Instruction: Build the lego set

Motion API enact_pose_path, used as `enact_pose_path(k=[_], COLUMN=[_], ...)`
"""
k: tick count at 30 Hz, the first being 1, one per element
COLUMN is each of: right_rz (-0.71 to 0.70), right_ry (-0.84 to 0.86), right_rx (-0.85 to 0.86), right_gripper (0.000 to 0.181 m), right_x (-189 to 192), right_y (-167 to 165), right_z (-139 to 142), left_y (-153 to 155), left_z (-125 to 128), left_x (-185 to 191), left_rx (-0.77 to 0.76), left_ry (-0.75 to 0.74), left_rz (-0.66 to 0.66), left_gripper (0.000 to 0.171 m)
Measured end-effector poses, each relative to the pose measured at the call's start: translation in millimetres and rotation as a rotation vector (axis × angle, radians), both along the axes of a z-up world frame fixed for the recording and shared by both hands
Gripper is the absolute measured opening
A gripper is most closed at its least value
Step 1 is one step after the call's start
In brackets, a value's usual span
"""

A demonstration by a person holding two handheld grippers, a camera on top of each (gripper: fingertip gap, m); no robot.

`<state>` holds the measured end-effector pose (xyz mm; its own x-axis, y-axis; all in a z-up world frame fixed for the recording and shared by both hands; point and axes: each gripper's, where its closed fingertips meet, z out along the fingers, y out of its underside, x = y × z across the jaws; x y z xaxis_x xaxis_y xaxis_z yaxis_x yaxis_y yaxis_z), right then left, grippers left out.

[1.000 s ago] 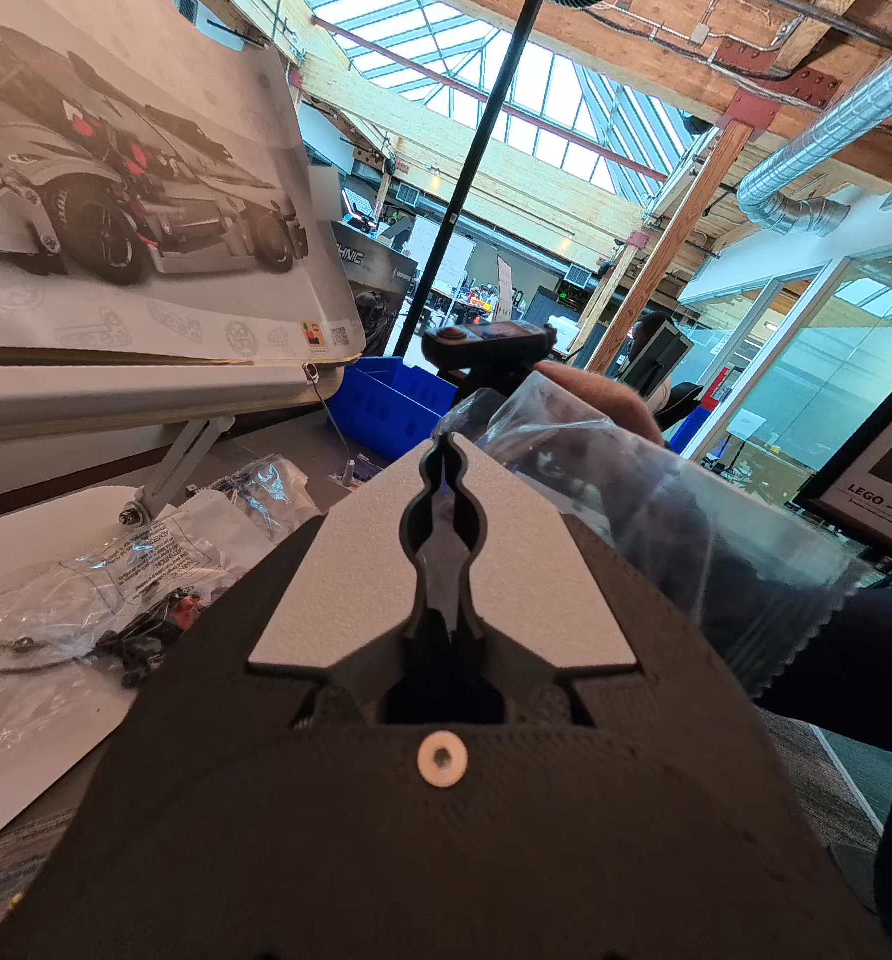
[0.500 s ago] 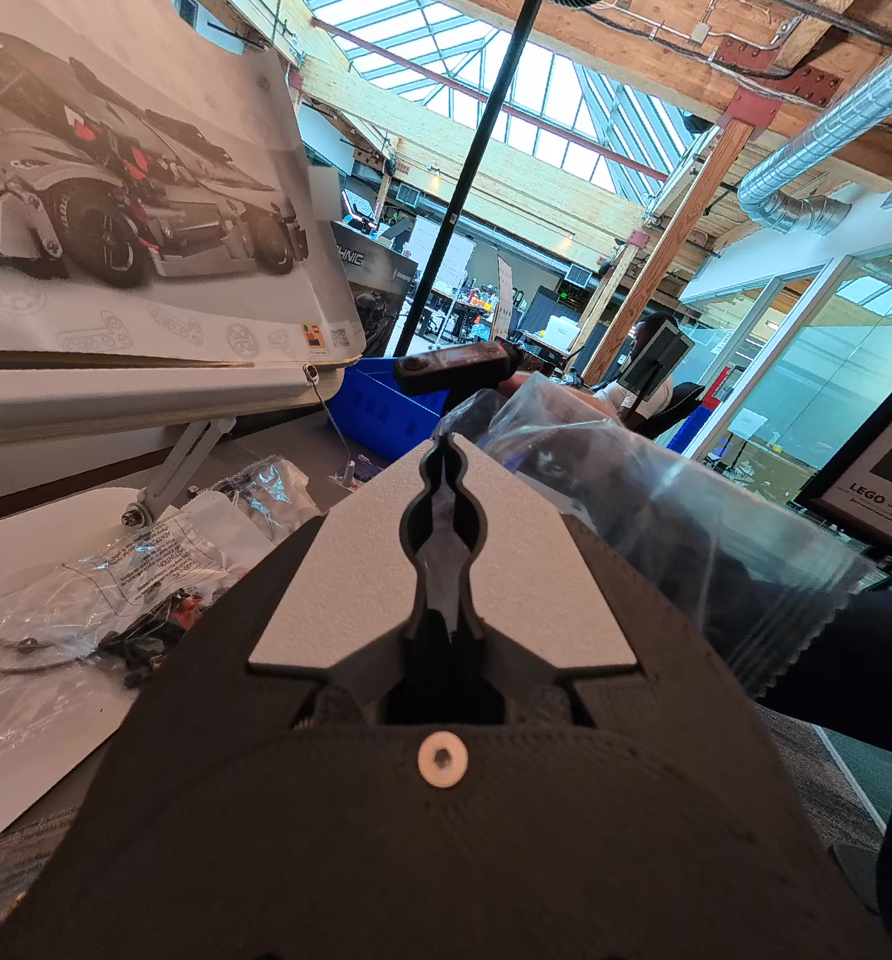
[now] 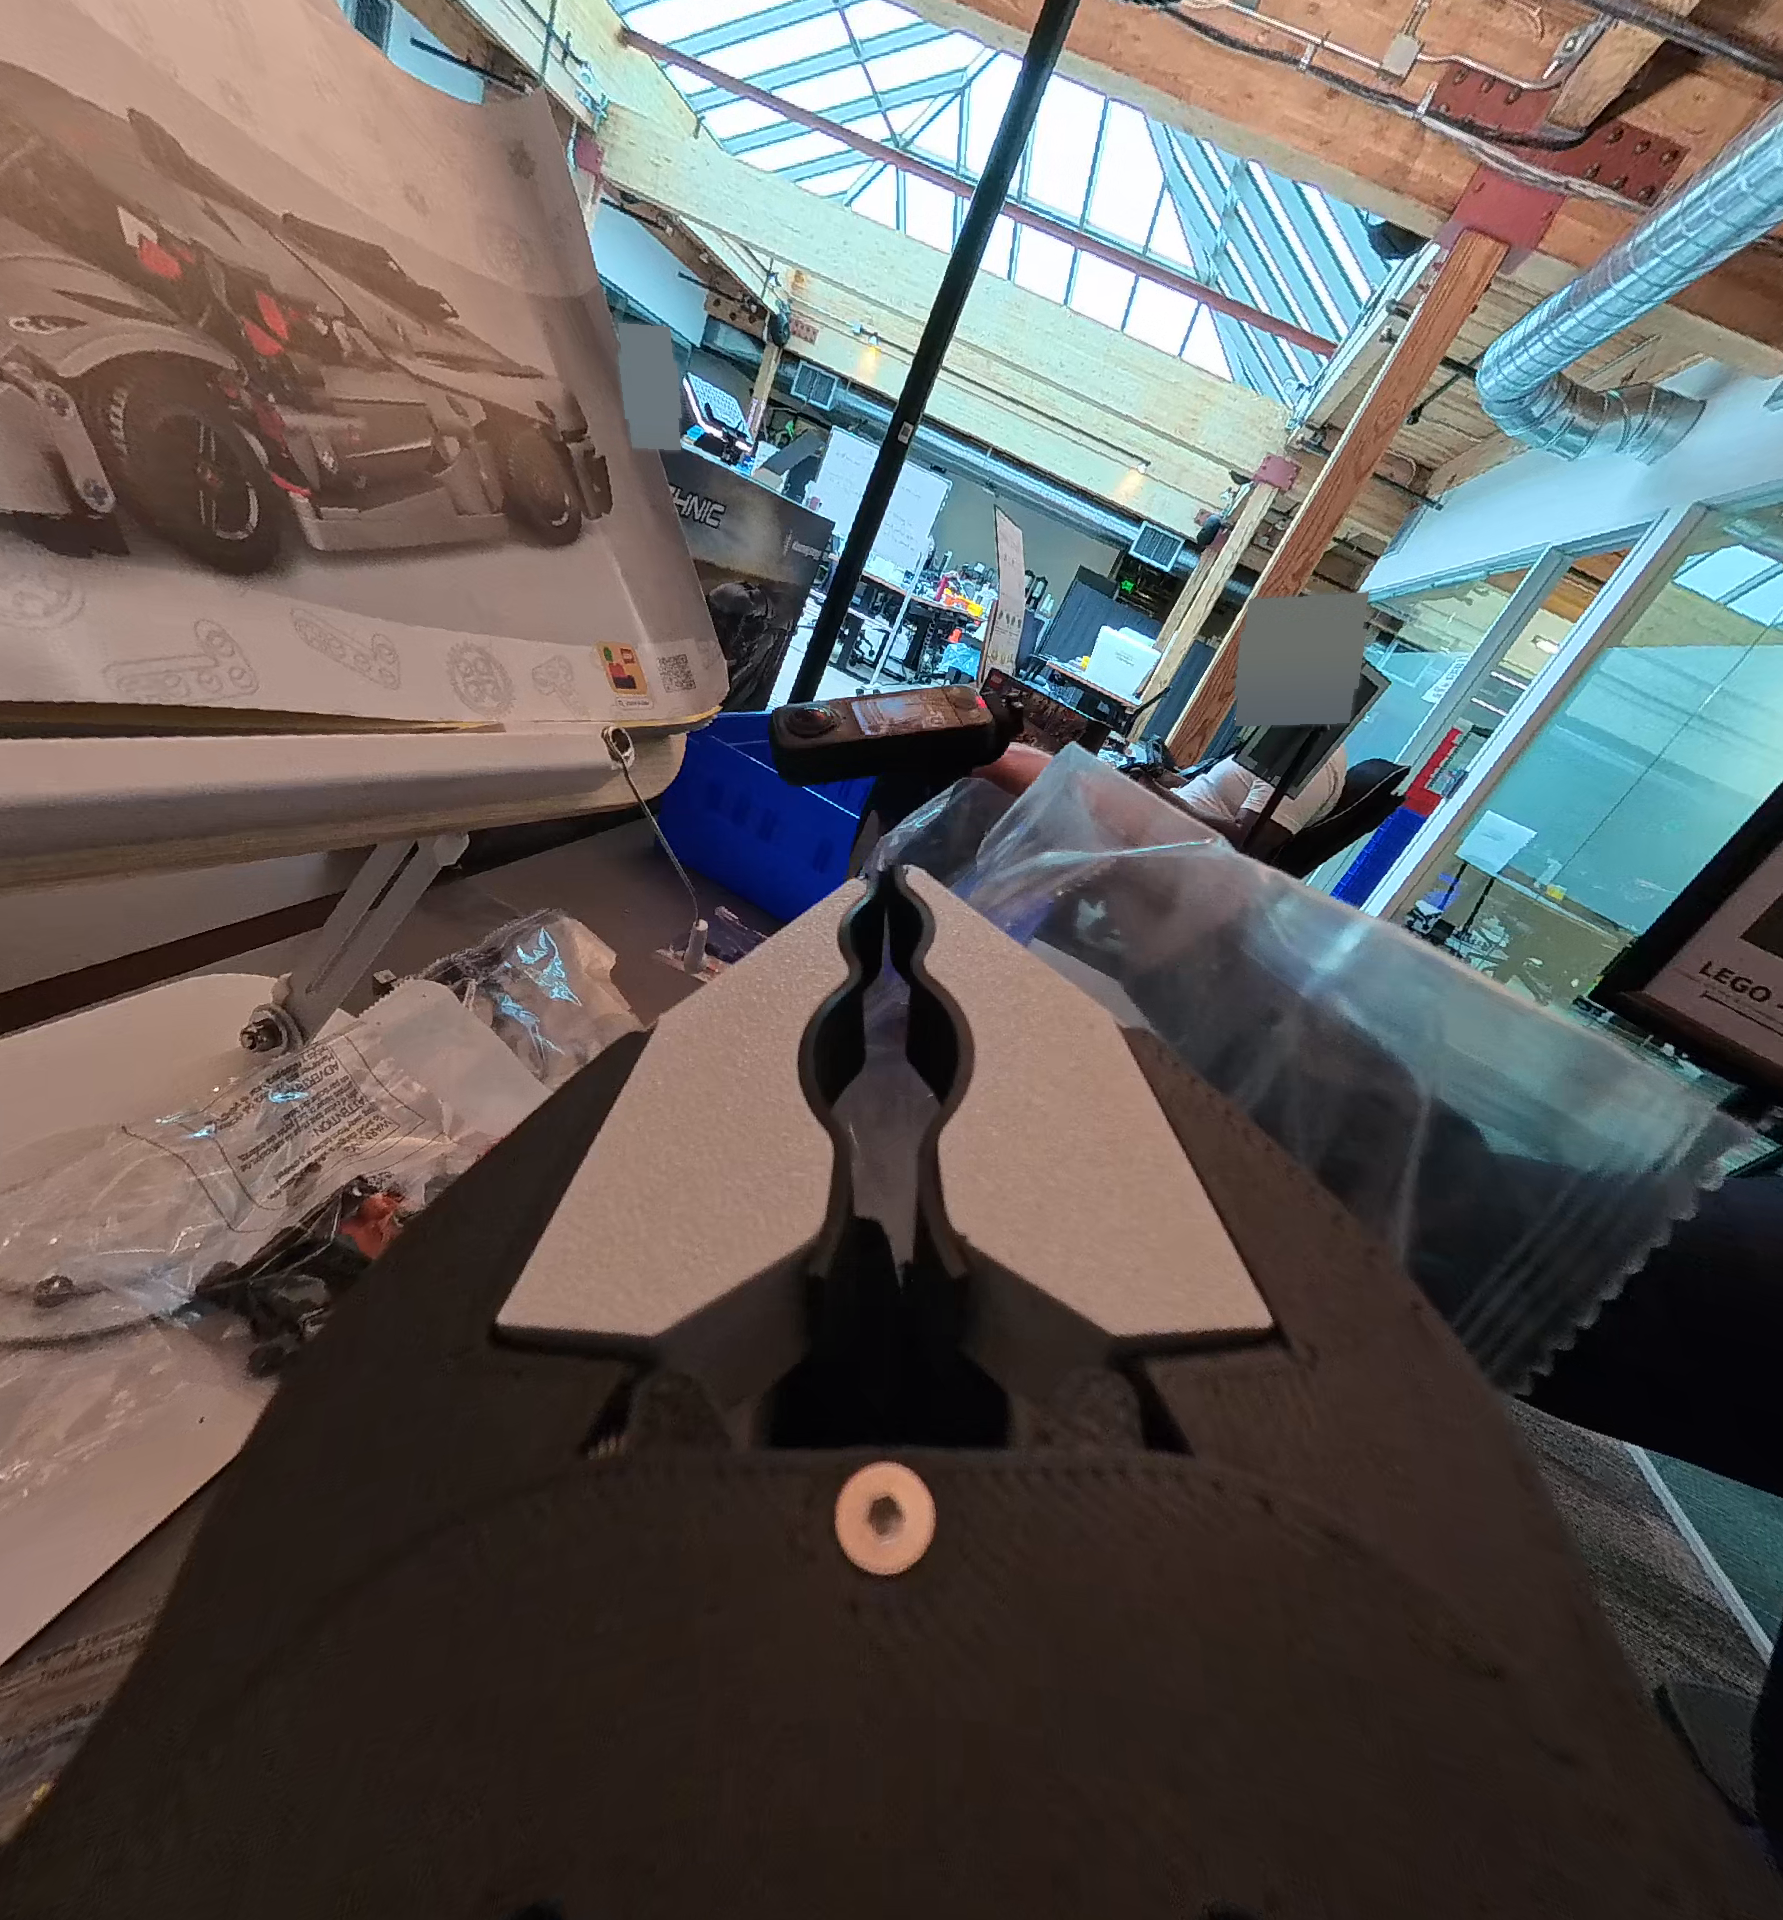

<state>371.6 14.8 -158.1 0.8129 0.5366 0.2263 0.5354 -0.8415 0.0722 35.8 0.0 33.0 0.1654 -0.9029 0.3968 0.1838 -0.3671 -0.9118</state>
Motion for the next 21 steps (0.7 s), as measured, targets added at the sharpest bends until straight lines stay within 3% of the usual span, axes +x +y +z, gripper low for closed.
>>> enact_pose_path(k=[21], right_rz=[-0.074], right_ry=[0.033], right_rx=[-0.021], right_gripper=[0.025], right_x=[21.2], right_y=[-4.2], right_z=[-8.5], left_y=[-0.9], left_z=[-1.9], left_x=[2.1], left_rx=[-0.003], left_ry=[0.007], left_rz=[-0.007], left_gripper=[0.000])
